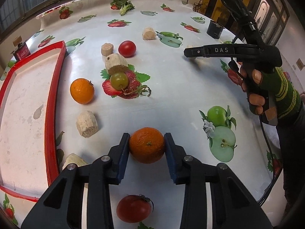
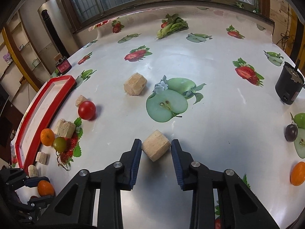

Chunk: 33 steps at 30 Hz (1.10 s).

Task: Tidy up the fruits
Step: 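Carry the orange with the left tool toward the red tray while the right tool carries the cube there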

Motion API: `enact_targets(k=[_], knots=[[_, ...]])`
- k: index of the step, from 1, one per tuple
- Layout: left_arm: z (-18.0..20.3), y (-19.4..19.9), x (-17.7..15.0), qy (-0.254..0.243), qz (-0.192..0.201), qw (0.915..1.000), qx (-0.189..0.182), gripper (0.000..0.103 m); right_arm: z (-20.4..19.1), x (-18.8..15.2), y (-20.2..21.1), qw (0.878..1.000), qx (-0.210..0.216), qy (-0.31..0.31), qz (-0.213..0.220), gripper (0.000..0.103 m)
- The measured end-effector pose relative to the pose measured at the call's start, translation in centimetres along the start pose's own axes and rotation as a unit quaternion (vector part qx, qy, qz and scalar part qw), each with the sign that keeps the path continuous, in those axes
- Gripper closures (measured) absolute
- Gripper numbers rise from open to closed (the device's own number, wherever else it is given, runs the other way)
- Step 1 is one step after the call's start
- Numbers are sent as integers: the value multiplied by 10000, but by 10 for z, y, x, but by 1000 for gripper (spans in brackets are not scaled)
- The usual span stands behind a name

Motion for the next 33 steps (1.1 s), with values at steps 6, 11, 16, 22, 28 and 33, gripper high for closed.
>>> enact_targets(k=[6,11,16,22,28,33], knots=[[-7,18,-1,86,168,9998,-13,70,-26,-6,22,9997,161,164,96,70],[-16,29,-5,183,275,9995,4,70,-52,-9,36,9989,313,321,160,70],[-27,39,-9,290,391,9988,19,70,-77,-14,44,9977,436,486,158,70],[-46,52,-10,454,547,9974,80,70,-108,-16,52,9955,594,717,169,70],[-70,63,-12,646,668,9955,169,70,-138,-14,55,9927,761,917,181,70],[-90,71,-12,792,761,9935,287,70,-166,-10,55,9896,958,1059,194,70]])
Point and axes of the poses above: each gripper's, at about its wrist camera, not at the fingertips, and y roughly against the way its jaws point, z to its right, x to its top, the point moved 5 cm from there along -y, roughly the way its jaws point, and after that the axes turned 6 degrees about y, right-handed, at the moved point
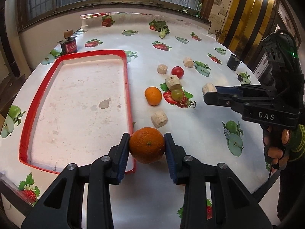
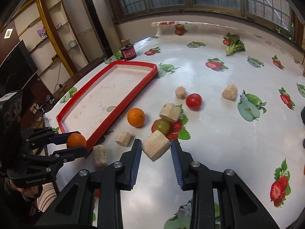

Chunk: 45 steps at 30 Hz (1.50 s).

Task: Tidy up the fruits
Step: 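Carry the orange with the left tool toward the red tray while the right tool carries the cube there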

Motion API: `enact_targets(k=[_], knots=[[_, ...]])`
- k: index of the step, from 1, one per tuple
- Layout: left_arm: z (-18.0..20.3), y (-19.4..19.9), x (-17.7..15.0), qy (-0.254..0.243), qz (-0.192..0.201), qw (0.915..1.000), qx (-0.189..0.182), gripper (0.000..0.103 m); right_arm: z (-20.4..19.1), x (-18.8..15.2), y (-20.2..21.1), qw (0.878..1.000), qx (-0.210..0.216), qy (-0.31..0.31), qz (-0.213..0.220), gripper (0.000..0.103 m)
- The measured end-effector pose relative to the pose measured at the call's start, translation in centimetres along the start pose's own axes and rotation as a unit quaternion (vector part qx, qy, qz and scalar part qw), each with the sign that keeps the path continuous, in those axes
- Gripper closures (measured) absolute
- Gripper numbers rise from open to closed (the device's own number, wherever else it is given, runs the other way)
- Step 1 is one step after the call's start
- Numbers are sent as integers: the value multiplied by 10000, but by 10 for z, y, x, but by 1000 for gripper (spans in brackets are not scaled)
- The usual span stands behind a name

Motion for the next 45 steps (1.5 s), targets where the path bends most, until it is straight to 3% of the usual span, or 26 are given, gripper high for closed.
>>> enact_targets(k=[28,45], knots=[[-112,12,18,745,261,9949,626,69,-108,37,-54,9936,792,781,-207,71],[-157,-19,6,967,-203,9911,888,69,-156,37,-126,9817,966,1370,-907,71]])
Point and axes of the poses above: each gripper's, at about its wrist camera, not at the fingertips, and y roughly against the way its jaws point, z to its right, x to its top, the point moved 5 cm from there along -y, roughly the way its jaws point, and after that the axes turned 6 degrees about y, right-handed, at the moved point
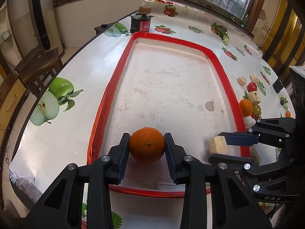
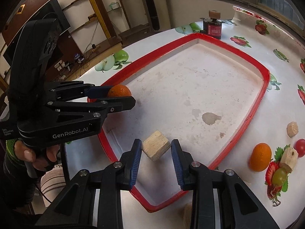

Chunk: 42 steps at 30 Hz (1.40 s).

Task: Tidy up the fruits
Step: 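Carry the orange with the left tool toward the red tray while the right tool carries the cube there, then open the right tool to drop the cube in the tray while the left tool releases the orange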

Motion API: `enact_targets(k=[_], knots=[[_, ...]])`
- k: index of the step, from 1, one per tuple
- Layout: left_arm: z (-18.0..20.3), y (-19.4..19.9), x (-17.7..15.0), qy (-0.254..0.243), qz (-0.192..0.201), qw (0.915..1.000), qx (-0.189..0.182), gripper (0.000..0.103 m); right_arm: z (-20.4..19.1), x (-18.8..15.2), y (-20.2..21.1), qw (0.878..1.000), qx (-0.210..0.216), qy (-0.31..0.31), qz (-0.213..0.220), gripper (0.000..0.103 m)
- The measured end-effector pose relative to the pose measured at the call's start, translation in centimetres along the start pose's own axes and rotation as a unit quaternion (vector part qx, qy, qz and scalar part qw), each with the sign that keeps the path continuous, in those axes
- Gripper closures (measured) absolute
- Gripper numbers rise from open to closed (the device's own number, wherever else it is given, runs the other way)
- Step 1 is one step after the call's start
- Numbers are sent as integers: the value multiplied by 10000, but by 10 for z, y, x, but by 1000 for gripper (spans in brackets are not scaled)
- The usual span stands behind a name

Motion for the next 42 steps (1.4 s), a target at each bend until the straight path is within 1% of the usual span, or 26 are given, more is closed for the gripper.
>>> enact_targets(k=[4,7,10,11,12,13,15,22,29,34,42], knots=[[-2,-2,-2,35,-57,10000,-13,68,3,-1,-8,9999,-15,-21,-109,68],[-2,-2,-2,51,-62,9999,86,64,3,-2,-8,9999,-36,26,-128,67],[-2,2,-2,78,-47,9999,58,64,2,-3,0,10000,-32,51,-49,65],[-1,4,-2,85,-52,9999,56,63,2,-4,4,10000,-33,59,-1,62],[0,5,-2,79,-54,9999,44,62,2,-4,8,10000,-49,68,46,61],[1,7,-2,69,-42,10000,41,53,2,-6,13,9999,-63,68,93,58],[4,13,-3,37,44,10000,54,46,4,-9,25,9998,-92,33,196,57],[23,24,-3,-67,134,9999,-7,46,30,-34,67,9976,-293,-354,515,56],[52,35,-7,-297,178,9992,-177,46,66,-67,99,9924,-598,-868,642,56],[74,40,-8,-446,189,9984,-282,46,84,-86,115,9882,-731,-1122,739,55],[106,43,-13,-649,143,9967,-466,46,99,-108,132,9834,-853,-1357,848,55]])
Point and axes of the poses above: each gripper's, at about its wrist camera, not at the fingertips, and y roughly against the way its jaws point, z to its right, x to its top, the point moved 5 cm from there along -y, roughly the way its jaws point, and after that the axes turned 6 degrees about y, right-handed, at the moved point
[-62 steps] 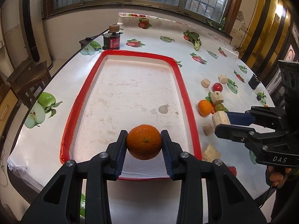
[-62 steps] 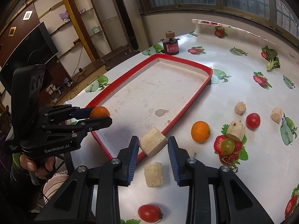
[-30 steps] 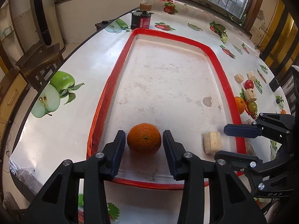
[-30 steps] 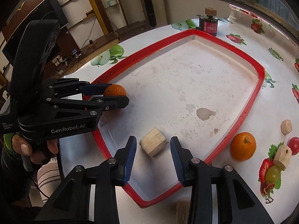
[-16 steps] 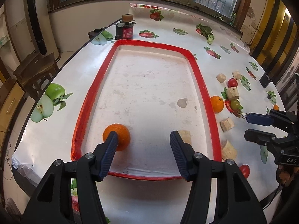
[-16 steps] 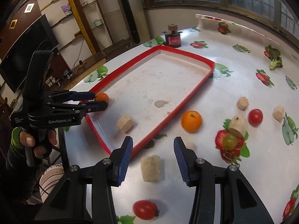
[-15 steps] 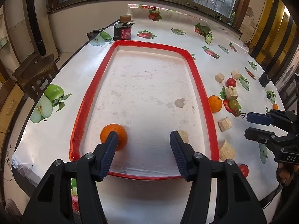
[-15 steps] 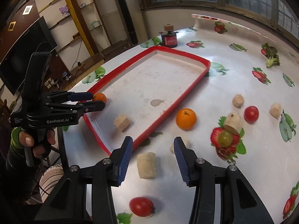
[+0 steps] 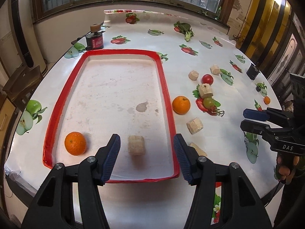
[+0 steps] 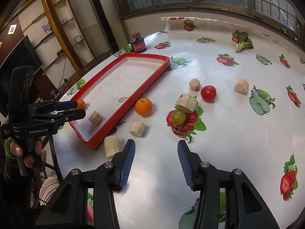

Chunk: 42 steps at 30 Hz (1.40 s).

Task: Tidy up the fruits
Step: 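Open the right tool to drop the cube in the tray while the left tool releases the orange, then grasp the green tomato with the left tool while the right tool grasps another beige cube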

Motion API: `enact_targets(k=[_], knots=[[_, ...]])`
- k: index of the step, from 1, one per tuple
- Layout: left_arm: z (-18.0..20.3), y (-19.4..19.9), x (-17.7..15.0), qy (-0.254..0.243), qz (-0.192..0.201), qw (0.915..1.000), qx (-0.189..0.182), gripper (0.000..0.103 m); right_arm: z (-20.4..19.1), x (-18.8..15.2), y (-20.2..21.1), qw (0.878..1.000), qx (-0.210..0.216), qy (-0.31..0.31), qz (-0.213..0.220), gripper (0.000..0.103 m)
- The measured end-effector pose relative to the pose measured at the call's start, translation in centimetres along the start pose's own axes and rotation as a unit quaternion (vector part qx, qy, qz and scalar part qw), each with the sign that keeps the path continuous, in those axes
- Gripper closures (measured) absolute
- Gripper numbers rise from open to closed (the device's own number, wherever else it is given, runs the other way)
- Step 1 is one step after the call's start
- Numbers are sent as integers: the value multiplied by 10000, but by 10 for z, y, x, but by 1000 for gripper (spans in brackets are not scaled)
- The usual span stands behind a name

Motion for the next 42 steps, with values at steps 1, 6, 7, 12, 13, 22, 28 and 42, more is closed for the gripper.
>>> enact_targets(k=[1,6,7,12,13,22,28,42], knots=[[4,0,0,-26,-12,10000,-36,46,2,-1,2,10000,-21,-20,24,55],[25,-4,2,-197,-40,9997,-129,46,16,-3,9,9998,-91,-132,99,55],[29,-5,3,-244,-47,9996,-154,46,19,-4,10,9998,-109,-155,102,55],[52,-10,6,-434,-105,9985,-321,46,37,-7,13,9991,-238,-324,112,55],[56,-12,7,-469,-116,9982,-346,46,41,-7,14,9990,-264,-353,120,55],[100,-32,17,-708,-280,9945,-726,47,66,-2,15,9975,-453,-499,207,55],[126,-59,23,-815,-431,9925,-797,47,90,11,8,9954,-727,-576,246,55],[137,-108,37,-468,-721,9932,-791,47,160,58,-46,9887,-988,-1109,213,55]])
Point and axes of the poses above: each gripper's, at about its wrist camera, not at the fingertips, and y roughly against the way its jaws point, z to its right, x to its top, the point moved 5 cm from there along -y, roughly the way its jaws point, and after that the axes turned 6 degrees about y, right-handed, at the moved point
